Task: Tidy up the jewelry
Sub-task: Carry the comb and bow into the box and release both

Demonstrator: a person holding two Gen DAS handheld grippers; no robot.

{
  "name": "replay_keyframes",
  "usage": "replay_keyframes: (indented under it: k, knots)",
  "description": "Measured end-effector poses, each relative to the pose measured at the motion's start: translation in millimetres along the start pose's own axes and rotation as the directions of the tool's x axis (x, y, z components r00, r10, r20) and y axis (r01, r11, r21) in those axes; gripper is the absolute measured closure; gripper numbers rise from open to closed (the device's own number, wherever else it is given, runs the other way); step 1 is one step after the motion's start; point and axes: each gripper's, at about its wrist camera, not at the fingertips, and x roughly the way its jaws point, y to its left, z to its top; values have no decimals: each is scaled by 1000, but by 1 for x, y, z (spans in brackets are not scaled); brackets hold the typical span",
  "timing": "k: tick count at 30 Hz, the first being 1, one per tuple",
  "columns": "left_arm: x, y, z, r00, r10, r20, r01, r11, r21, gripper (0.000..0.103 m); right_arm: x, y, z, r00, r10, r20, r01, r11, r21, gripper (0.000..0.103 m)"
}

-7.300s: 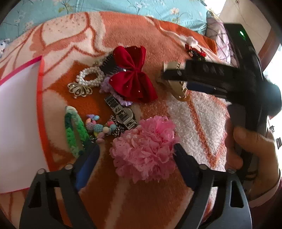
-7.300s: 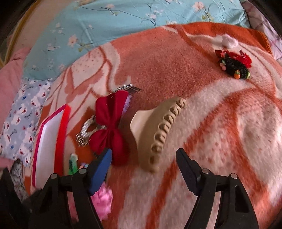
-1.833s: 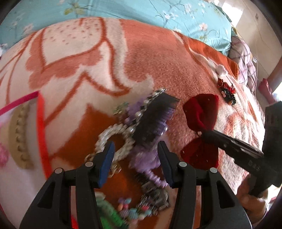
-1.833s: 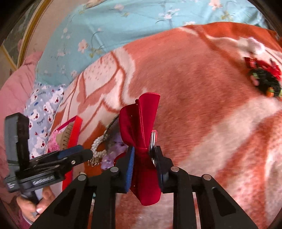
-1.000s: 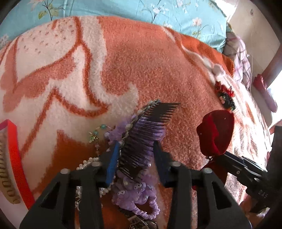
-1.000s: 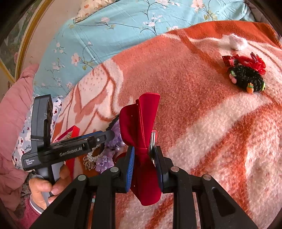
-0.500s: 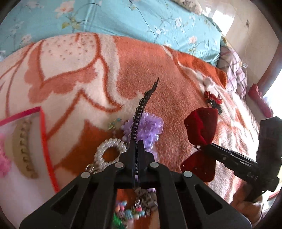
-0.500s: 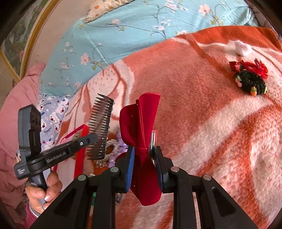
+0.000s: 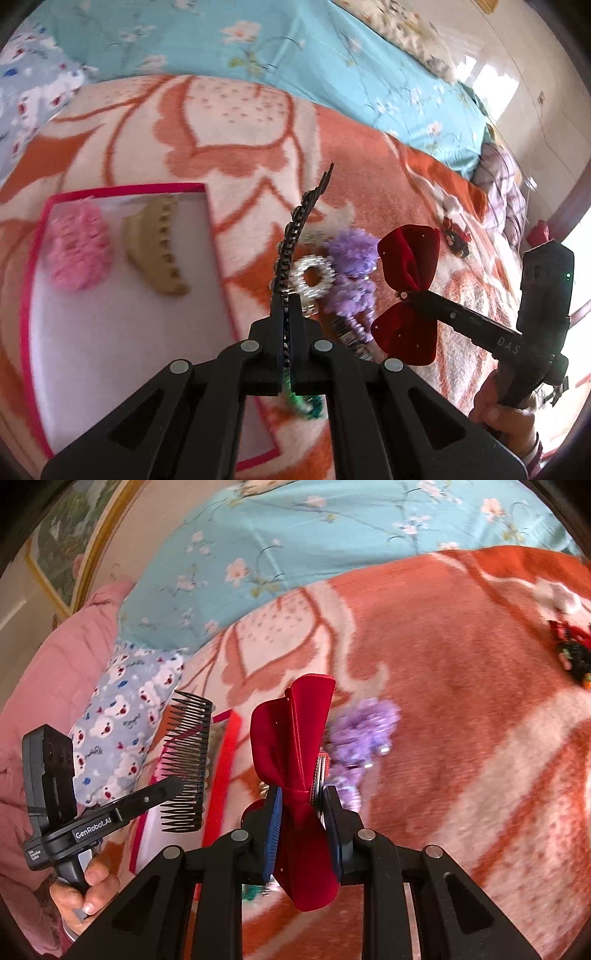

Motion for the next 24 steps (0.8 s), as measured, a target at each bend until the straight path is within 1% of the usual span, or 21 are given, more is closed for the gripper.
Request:
replay_keyframes:
  k: [8, 13, 18, 24]
  knots:
    - [-28, 47, -17, 998, 53, 26, -51, 994, -93, 103, 18, 33, -4, 999, 28, -35, -30, 998, -49, 80]
    - [-42, 69, -23, 996, 82, 42, -76, 988, -134, 103, 34, 58, -7, 996, 56, -67, -62, 994, -90, 80]
    - [-49, 90, -28, 992, 121, 46, -112, 980, -167, 103, 57, 92, -13, 989, 95, -113, -111, 983, -143, 80]
    - [-49, 116, -33, 986, 165, 24, -157, 966, -204, 103, 94, 126, -21, 975, 121, -185, -155, 972, -177, 80]
